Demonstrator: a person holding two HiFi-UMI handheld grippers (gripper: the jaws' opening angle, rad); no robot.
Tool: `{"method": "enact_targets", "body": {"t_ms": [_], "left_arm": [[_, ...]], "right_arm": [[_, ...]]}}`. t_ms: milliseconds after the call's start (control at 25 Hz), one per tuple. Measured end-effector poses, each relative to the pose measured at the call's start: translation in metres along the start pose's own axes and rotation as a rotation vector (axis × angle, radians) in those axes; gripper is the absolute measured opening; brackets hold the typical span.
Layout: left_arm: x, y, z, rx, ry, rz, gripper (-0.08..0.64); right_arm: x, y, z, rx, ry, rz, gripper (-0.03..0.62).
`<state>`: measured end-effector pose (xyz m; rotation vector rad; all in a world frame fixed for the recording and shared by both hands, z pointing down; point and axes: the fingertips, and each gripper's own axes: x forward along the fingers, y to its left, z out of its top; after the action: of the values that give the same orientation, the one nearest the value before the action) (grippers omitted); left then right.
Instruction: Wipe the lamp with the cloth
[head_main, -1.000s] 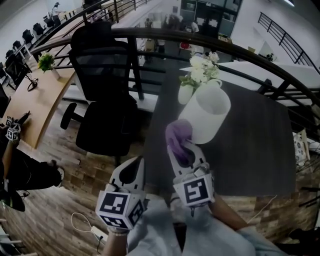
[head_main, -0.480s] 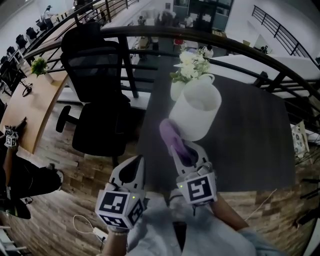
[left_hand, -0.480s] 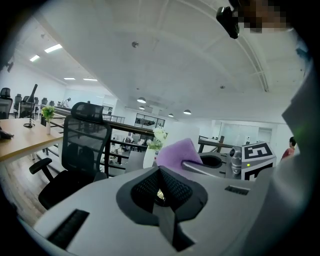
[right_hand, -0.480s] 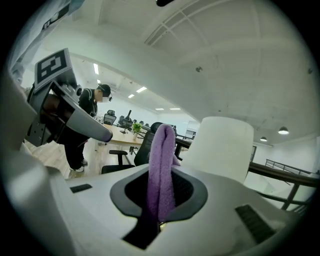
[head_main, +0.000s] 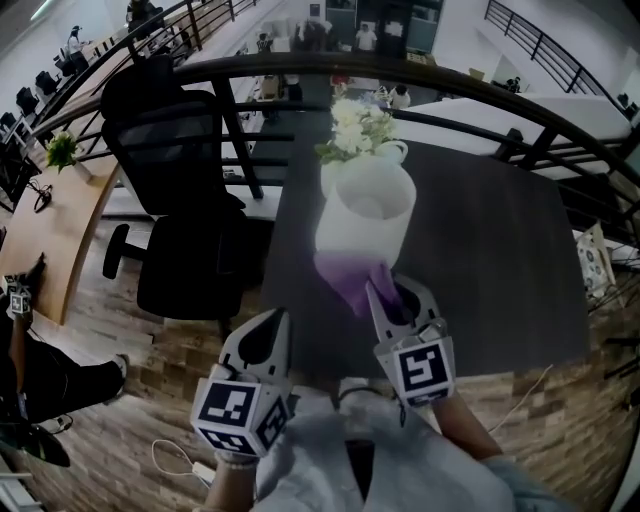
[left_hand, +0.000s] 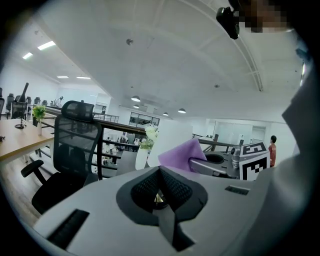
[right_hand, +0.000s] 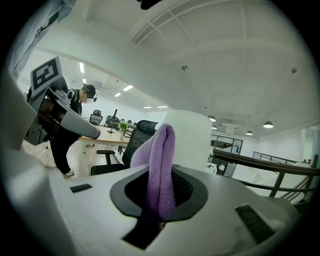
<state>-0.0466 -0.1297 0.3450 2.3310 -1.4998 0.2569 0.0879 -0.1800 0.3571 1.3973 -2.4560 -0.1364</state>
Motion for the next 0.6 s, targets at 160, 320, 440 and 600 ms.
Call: {"method": "enact_targets", "body": {"t_ms": [160, 320, 440, 600], "left_arm": [[0.006, -0.006, 0.001, 0.008, 0.003, -0.012, 0.011], [0.013, -0.010, 0.002, 0.021, 0.004, -0.019, 0.011], [0.015, -0.012, 0.002, 0.021, 0.007, -0.019, 0.009], [0.017, -0.012, 0.003, 0.006, 0.011, -0.006, 0.011]], "right_arm": [[-0.011, -0.016, -0.008, 0.008, 0.013, -0.029, 0.051], [-0.015, -0.033, -0.015, 0.024, 0.026, -0.059, 0.051], [-0.018, -0.046, -0.018, 0.032, 0.027, -0.085, 0.051], [-0.016, -0.067, -0.018, 0.044, 0.015, -0.122, 0.051]]}}
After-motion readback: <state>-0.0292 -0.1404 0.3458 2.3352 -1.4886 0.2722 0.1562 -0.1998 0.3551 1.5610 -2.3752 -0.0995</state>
